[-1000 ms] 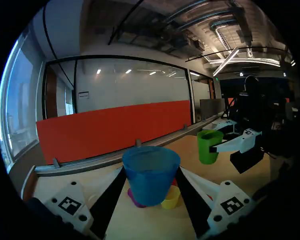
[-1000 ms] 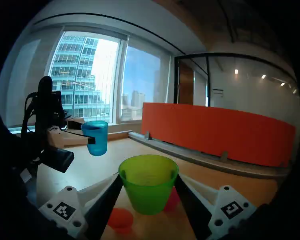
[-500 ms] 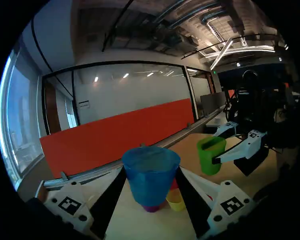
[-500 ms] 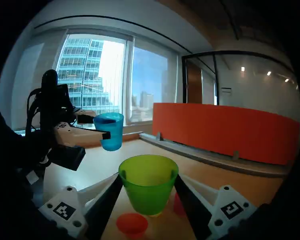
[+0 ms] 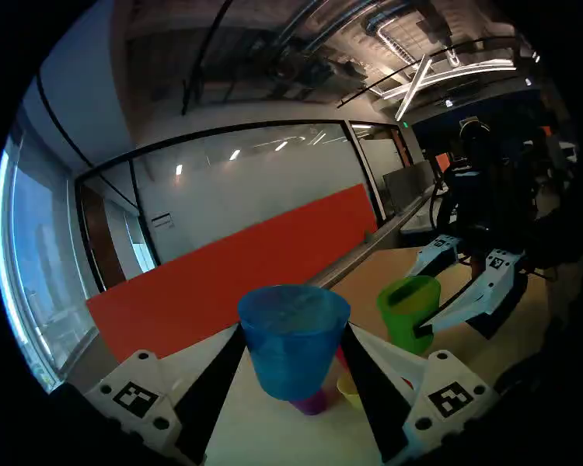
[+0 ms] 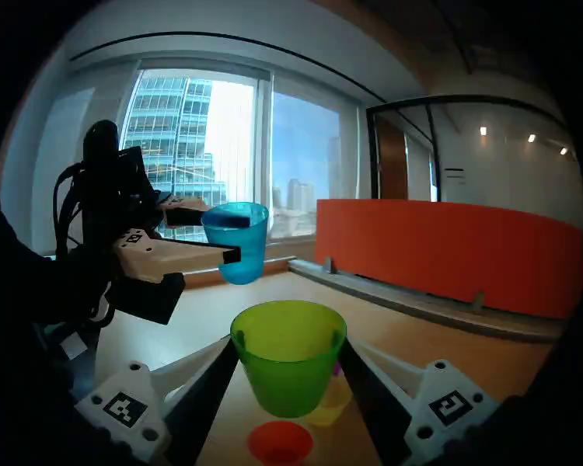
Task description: Pour water
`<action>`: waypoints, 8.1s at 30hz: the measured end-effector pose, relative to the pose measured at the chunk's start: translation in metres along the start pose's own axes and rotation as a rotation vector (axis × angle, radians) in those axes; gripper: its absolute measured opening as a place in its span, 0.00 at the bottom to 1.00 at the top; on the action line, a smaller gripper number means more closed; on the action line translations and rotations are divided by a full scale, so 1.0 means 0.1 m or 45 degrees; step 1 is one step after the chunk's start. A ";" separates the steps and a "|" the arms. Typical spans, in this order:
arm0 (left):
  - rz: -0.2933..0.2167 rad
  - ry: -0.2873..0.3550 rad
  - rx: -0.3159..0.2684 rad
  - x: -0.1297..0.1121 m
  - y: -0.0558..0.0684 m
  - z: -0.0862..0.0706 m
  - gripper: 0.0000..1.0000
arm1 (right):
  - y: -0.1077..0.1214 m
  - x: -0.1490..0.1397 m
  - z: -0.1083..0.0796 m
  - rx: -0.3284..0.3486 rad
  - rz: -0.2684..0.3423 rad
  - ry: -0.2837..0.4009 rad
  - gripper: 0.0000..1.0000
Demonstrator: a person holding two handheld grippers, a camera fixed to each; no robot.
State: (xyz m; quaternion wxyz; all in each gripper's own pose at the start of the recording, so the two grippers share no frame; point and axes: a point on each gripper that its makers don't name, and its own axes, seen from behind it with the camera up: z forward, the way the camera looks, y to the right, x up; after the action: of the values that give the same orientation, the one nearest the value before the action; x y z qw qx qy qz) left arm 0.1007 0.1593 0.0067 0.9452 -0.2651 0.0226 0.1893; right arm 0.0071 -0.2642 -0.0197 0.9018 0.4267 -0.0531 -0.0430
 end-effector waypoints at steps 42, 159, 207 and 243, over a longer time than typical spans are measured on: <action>0.376 0.006 0.006 0.32 -0.05 -0.04 0.84 | -0.42 -0.12 0.28 0.149 -0.004 -0.024 0.90; 1.046 0.065 0.089 0.78 0.08 -0.03 0.84 | -0.41 0.00 0.29 0.171 -0.025 0.017 0.89; 1.281 0.078 0.129 0.92 0.08 -0.04 0.84 | -0.41 -0.01 0.27 0.171 -0.035 0.025 0.89; 1.499 0.120 0.159 0.97 0.23 -0.02 0.84 | -0.37 -0.03 0.27 0.161 -0.030 0.030 0.89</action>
State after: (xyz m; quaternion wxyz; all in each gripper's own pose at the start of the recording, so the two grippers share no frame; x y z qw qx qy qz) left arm 0.1829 0.2096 -0.0203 0.6931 -0.1601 0.2190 0.6679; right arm -0.0008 -0.3085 -0.0315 0.8731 0.4837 -0.0401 -0.0451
